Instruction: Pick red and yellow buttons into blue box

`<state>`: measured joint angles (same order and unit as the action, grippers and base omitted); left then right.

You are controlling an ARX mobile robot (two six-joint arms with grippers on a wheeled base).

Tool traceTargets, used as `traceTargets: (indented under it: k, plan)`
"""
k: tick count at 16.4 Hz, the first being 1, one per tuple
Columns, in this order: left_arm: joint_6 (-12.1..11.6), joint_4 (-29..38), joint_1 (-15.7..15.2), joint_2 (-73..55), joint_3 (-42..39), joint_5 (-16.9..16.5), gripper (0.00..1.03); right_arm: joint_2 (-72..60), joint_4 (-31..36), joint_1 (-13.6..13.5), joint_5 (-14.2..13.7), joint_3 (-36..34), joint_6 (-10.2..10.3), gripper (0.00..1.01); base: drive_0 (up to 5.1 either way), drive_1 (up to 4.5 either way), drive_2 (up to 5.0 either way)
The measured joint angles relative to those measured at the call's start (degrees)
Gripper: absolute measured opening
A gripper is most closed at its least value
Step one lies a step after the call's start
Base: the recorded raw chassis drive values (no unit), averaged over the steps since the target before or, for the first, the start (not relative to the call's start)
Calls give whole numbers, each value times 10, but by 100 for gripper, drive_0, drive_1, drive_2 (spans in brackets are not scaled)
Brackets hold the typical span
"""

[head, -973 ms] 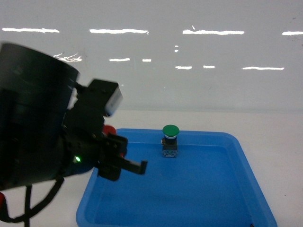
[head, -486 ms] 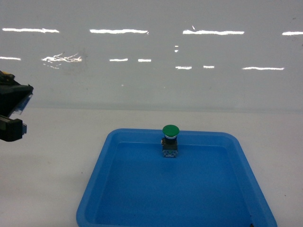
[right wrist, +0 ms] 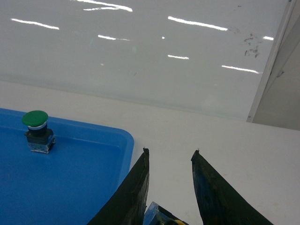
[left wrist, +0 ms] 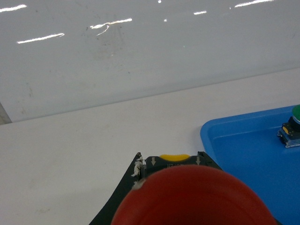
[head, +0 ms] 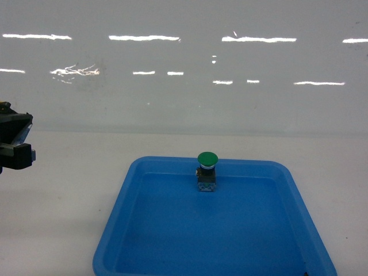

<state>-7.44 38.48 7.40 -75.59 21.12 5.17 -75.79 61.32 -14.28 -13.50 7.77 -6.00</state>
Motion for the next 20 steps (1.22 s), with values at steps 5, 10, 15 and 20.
traceTargets:
  k: [5,10,15,20]
  plan:
    - [0,0,0,0,0,0,26,-2,0,0,0,1,0,26,128,-443,317]
    - [1,-1,-2,0,0,3,26,-2,0,0,0,1,0,26,476,-329,-140]
    - [2,0,-1,1,0,2,26,-2,0,0,0,2,0,26,494,-251,-251]
    - [2,0,-1,1,0,2,26,-2,0,0,0,2,0,26,493,-252,-252]
